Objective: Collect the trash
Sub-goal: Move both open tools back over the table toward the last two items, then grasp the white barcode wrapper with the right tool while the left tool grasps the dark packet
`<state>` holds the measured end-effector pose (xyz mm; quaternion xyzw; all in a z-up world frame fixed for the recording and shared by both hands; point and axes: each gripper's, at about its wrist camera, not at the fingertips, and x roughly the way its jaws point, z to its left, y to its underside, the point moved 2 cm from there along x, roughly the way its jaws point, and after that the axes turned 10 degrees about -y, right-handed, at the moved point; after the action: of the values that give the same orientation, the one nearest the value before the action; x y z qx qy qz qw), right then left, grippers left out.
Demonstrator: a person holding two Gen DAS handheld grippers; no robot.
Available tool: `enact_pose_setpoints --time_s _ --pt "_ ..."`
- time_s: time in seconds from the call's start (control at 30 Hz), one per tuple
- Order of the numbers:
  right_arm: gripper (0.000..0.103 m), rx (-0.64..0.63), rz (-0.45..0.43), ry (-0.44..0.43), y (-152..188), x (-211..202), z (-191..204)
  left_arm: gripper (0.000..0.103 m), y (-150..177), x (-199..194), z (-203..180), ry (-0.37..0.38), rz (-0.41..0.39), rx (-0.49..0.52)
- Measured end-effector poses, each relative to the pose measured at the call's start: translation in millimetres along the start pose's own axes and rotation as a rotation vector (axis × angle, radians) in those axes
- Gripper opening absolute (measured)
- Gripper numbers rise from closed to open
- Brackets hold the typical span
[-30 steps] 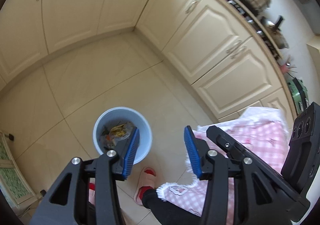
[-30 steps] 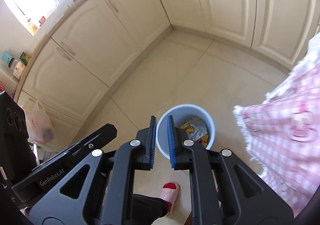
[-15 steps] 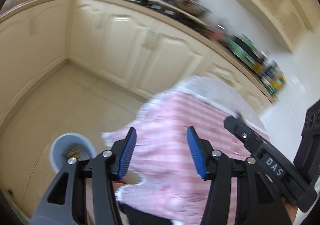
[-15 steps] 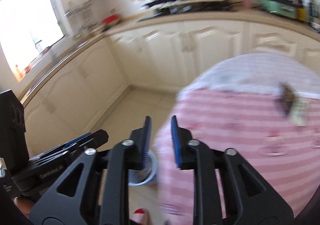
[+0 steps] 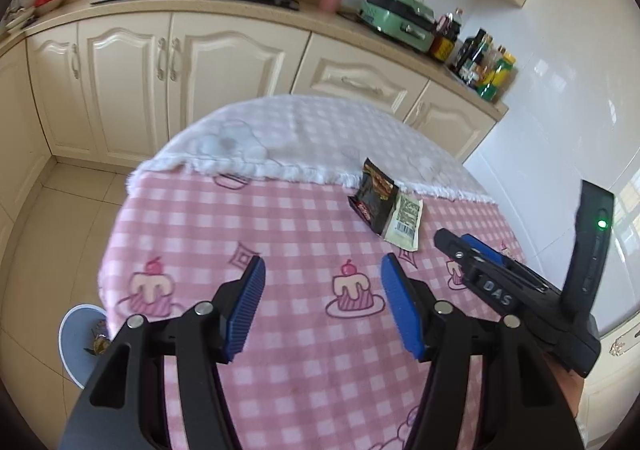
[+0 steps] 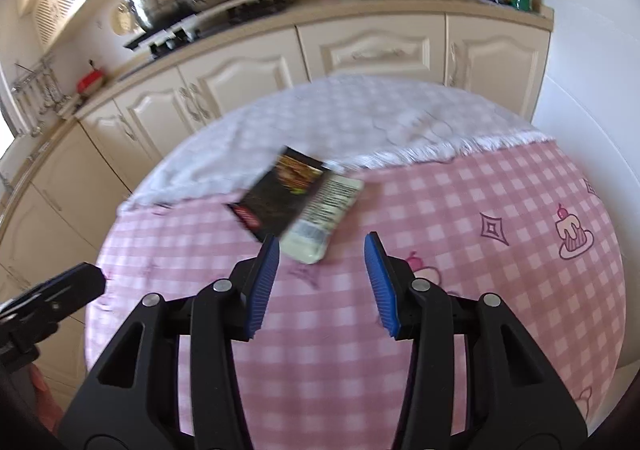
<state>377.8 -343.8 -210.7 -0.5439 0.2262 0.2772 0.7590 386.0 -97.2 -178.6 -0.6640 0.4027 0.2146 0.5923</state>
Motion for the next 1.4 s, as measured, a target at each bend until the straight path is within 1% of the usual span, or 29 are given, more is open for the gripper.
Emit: enact_pose_setpoints --time_s 0.07,0.2,0.3,0.37,0.4,0.43,0.47,0.5,0.57,0.63,0.7,0.83,1.0,1.03,1.07,1.1,1.13,1.17,1.23,1.3,1.4 --pt "0.044 -0.001 0.031 0.002 0 15 -5 0.059 -1 10 -3 -0.003 0.013 0.006" --pt "0.044 -0.030 0.083 0.020 -2 44 -1 0.059 -9 31 -5 -0.016 0.039 0.005" --pt "0.044 -0.055 0.086 0.049 -4 54 0 0.059 -15 41 -7 -0.015 0.049 0.011" --pt "0.032 -0.079 0.092 0.062 -8 59 1 0.059 -20 49 -11 -0.010 0.054 0.016" --pt "0.030 -0.093 0.093 0.058 -8 60 2 0.059 -22 53 -14 -0.005 0.057 0.018" --pt "0.023 -0.107 0.097 0.061 -8 60 3 0.059 -25 58 -17 0.009 0.060 0.022" --pt "0.019 -0.117 0.094 0.060 -8 59 2 0.059 -27 60 -21 0.017 0.061 0.027" --pt "0.013 -0.120 0.092 0.057 -9 58 2 0.059 -29 66 -26 0.025 0.064 0.033" --pt "0.008 -0.107 0.082 0.026 -9 53 -4 0.059 -33 76 -36 0.036 0.071 0.048" --pt "0.006 -0.089 0.059 0.024 -9 44 -12 0.059 -36 84 -44 0.032 0.069 0.059" --pt "0.006 -0.060 0.029 0.022 -10 36 -20 0.059 -40 97 -53 0.002 0.062 0.078" --pt "0.006 -0.026 0.013 0.011 -11 28 -32 0.059 -44 117 -66 -0.006 0.064 0.087" --pt "0.006 -0.022 0.014 -0.008 -12 30 -29 0.059 -48 125 -74 -0.041 0.038 0.104" --pt "0.006 -0.020 0.014 -0.010 -12 31 -28 0.047 -48 125 -75 -0.045 0.032 0.112" --pt "0.006 -0.021 0.016 -0.012 -12 32 -26 0.025 -47 127 -77 -0.057 0.032 0.136" --pt "0.006 -0.023 0.016 -0.012 -13 32 -25 0.025 -46 127 -78 -0.063 0.031 0.152" --pt "0.006 -0.026 0.015 -0.012 -13 32 -23 0.017 -45 125 -76 -0.041 0.033 0.148" --pt "0.006 -0.029 0.014 -0.012 -13 31 -21 0.014 -44 123 -76 -0.020 0.041 0.143" --pt "0.006 -0.031 0.009 -0.015 -13 30 -17 0.012 -41 115 -75 -0.019 0.026 0.152" --pt "0.006 -0.037 0.002 -0.016 -13 26 -12 0.010 -38 107 -70 -0.013 0.013 0.139" --pt "0.006 -0.051 -0.018 -0.022 -13 17 1 0.009 -33 90 -58 0.027 0.000 0.102"
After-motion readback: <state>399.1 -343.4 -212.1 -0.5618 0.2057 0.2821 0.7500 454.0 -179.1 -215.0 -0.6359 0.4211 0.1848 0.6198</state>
